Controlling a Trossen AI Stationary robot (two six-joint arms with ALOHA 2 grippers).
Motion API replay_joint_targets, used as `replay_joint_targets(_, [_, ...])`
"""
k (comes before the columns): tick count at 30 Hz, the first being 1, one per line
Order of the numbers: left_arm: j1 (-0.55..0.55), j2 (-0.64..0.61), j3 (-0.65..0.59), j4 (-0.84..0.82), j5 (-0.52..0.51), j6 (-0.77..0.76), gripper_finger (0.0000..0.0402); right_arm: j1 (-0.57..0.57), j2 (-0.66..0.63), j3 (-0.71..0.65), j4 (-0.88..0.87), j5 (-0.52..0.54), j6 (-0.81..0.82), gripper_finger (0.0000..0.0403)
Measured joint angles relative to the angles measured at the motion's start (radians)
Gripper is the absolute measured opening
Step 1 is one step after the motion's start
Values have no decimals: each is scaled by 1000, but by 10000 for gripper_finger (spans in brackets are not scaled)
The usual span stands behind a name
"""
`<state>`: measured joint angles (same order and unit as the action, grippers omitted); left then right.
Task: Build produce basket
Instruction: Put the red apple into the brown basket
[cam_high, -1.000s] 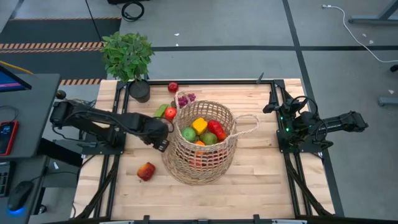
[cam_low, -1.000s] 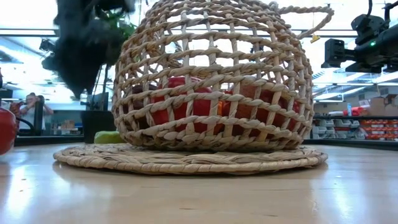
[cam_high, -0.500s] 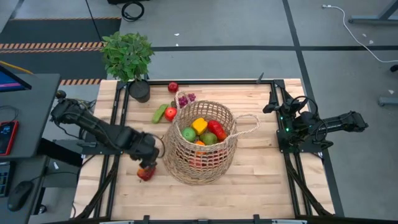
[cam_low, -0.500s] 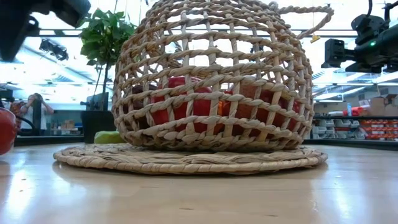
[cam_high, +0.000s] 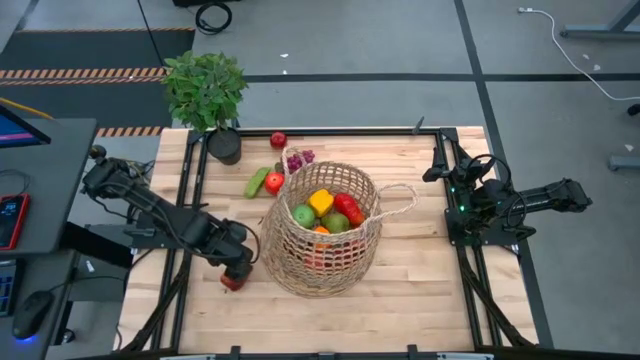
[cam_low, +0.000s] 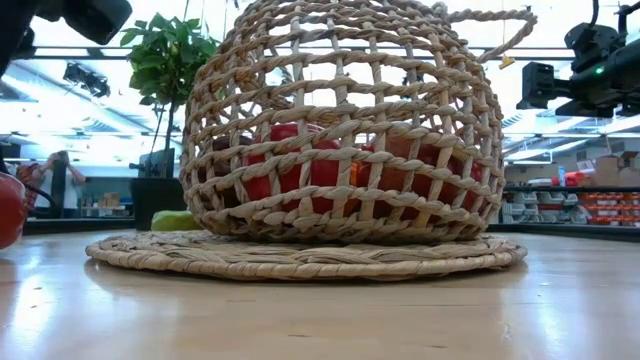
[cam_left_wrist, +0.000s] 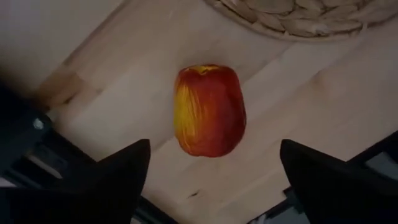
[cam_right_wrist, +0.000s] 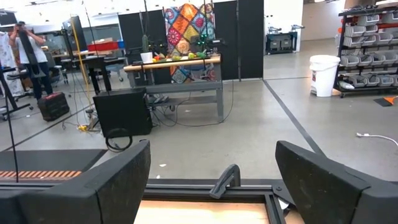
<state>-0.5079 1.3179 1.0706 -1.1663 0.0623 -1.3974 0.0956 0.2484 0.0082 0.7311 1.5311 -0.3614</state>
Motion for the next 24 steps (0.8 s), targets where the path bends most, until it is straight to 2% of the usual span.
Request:
replay_joint_targets(6, [5,19,-53,128,12,-82,398,0,0,0,0,0,0,349])
replay_joint_targets(11, [3,60,-119,175,84,-85,398,0,0,0,0,0,0,349])
replay_joint_targets(18, [4,151,-129,177,119,-61,398,0,0,0,0,0,0,349])
replay_joint_targets(24, [-12,237,-128,253,121,7,398,0,0,0,0,0,0,349])
